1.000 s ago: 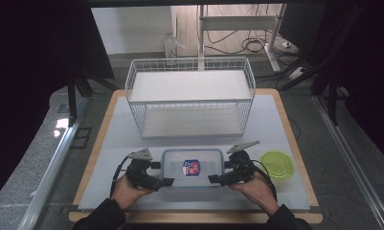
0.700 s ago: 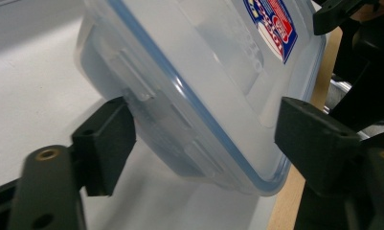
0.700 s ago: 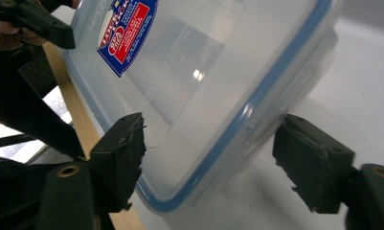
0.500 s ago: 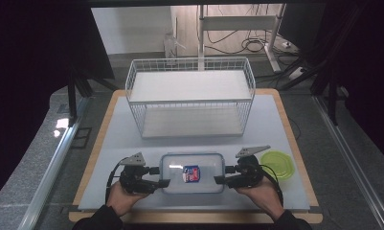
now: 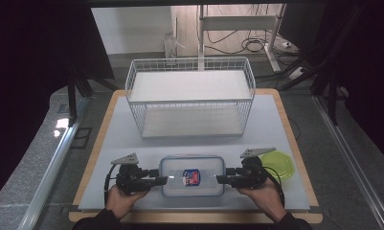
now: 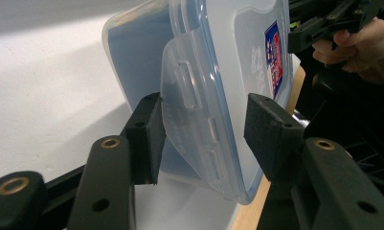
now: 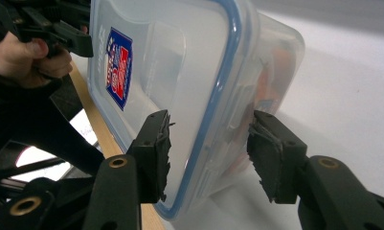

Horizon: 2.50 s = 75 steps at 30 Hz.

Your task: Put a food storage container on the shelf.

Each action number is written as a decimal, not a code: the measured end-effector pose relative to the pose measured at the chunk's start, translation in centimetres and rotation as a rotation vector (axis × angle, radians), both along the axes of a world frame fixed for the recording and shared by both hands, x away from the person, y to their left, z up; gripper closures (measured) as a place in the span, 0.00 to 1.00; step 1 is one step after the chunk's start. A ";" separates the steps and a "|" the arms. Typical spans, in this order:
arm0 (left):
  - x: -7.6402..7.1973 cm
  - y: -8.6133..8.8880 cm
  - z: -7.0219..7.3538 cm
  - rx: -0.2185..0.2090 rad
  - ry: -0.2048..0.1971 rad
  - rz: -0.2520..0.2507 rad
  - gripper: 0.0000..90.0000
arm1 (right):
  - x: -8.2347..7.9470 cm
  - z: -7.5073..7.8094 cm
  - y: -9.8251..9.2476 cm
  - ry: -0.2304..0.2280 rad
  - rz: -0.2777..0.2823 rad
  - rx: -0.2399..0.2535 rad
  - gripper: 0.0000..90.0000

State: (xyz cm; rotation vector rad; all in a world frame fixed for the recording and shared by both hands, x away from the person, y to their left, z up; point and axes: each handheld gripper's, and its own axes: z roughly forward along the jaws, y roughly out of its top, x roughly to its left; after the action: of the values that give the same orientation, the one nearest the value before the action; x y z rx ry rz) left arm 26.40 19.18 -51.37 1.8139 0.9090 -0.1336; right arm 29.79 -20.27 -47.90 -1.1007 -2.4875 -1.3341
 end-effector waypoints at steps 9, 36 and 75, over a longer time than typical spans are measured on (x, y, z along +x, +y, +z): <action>0.3 -0.2 0.3 0.002 -0.004 0.033 0.58 | -0.1 0.2 0.1 -0.019 -0.030 0.007 0.59; 2.4 0.5 7.0 0.020 -0.113 0.071 0.58 | 2.5 6.0 0.6 -0.138 -0.042 0.101 0.60; 8.7 1.8 16.5 0.021 -0.205 0.110 0.58 | 9.5 14.9 1.9 -0.221 -0.065 0.180 0.59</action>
State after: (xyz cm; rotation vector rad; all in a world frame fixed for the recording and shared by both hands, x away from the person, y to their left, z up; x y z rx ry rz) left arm 35.06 20.96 -34.86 1.7555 0.8640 0.1301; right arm 39.25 -18.35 -33.00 -1.0540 -2.4325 -1.7471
